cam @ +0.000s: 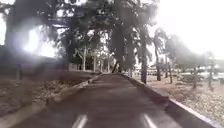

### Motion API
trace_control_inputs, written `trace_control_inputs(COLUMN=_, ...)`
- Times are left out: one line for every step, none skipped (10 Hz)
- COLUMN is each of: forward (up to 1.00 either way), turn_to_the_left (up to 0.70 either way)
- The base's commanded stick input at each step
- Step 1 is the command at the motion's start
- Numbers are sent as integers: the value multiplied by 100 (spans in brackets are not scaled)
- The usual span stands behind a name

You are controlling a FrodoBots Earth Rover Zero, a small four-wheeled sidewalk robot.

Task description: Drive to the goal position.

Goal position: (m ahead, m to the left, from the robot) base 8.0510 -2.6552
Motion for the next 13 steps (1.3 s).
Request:
trace_control_inputs(forward=85, turn_to_the_left=0)
trace_control_inputs(forward=85, turn_to_the_left=0)
trace_control_inputs(forward=85, turn_to_the_left=0)
trace_control_inputs(forward=85, turn_to_the_left=0)
trace_control_inputs(forward=85, turn_to_the_left=0)
trace_control_inputs(forward=85, turn_to_the_left=0)
trace_control_inputs(forward=85, turn_to_the_left=0)
trace_control_inputs(forward=85, turn_to_the_left=0)
trace_control_inputs(forward=85, turn_to_the_left=0)
trace_control_inputs(forward=85, turn_to_the_left=0)
trace_control_inputs(forward=85, turn_to_the_left=0)
trace_control_inputs(forward=85, turn_to_the_left=0)
trace_control_inputs(forward=85, turn_to_the_left=0)
